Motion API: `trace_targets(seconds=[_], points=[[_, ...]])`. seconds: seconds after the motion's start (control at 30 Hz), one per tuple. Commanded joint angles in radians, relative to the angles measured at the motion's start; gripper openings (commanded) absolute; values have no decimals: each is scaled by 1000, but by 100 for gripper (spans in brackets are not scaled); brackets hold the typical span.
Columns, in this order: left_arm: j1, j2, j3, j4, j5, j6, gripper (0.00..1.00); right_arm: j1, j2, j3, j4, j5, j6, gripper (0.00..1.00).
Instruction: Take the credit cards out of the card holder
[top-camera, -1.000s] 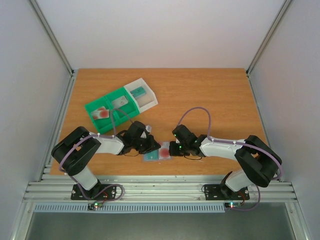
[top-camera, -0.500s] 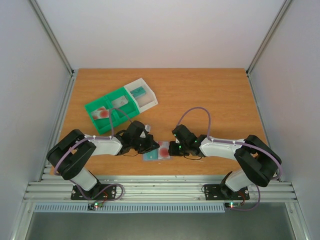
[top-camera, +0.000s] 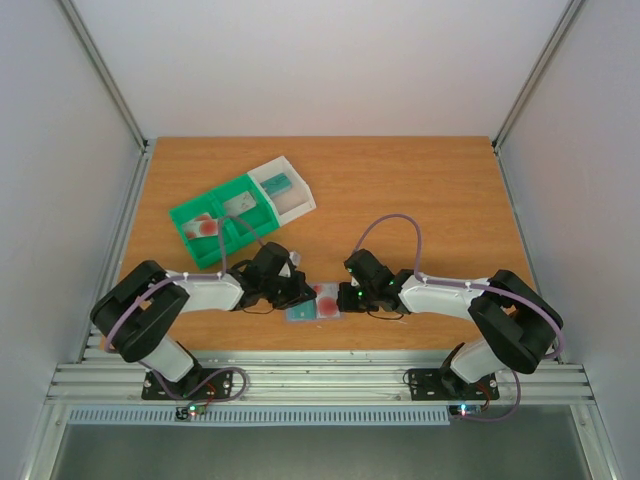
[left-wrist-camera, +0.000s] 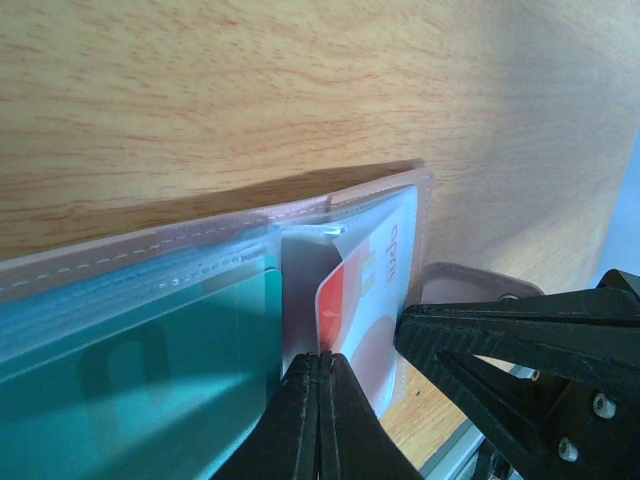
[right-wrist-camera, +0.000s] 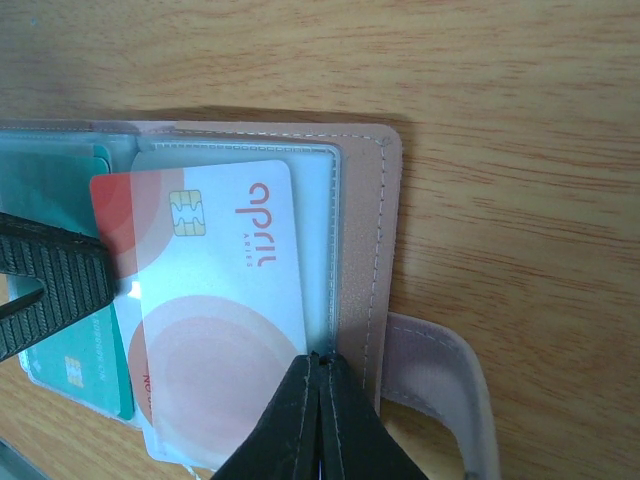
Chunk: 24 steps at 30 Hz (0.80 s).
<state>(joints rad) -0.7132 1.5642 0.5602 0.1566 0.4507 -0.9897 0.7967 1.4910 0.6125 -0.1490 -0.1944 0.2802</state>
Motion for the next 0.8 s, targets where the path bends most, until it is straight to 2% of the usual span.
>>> trace_targets(seconds=[0.0,0.4,0.6,0.77], points=[[2,-37,22,-21,-18,30,1,6,37,-32,-47,29,10,1],[15,-80,17,-69,-31,54,1,6,-5,-16,-67,0,18,2],[15,-60,21,-44,-6,46,0,6,-82,28,-119,-20,21,8],[15,-49,24,-29,1,47,0,6,-68,60,-119,-35,19,12]])
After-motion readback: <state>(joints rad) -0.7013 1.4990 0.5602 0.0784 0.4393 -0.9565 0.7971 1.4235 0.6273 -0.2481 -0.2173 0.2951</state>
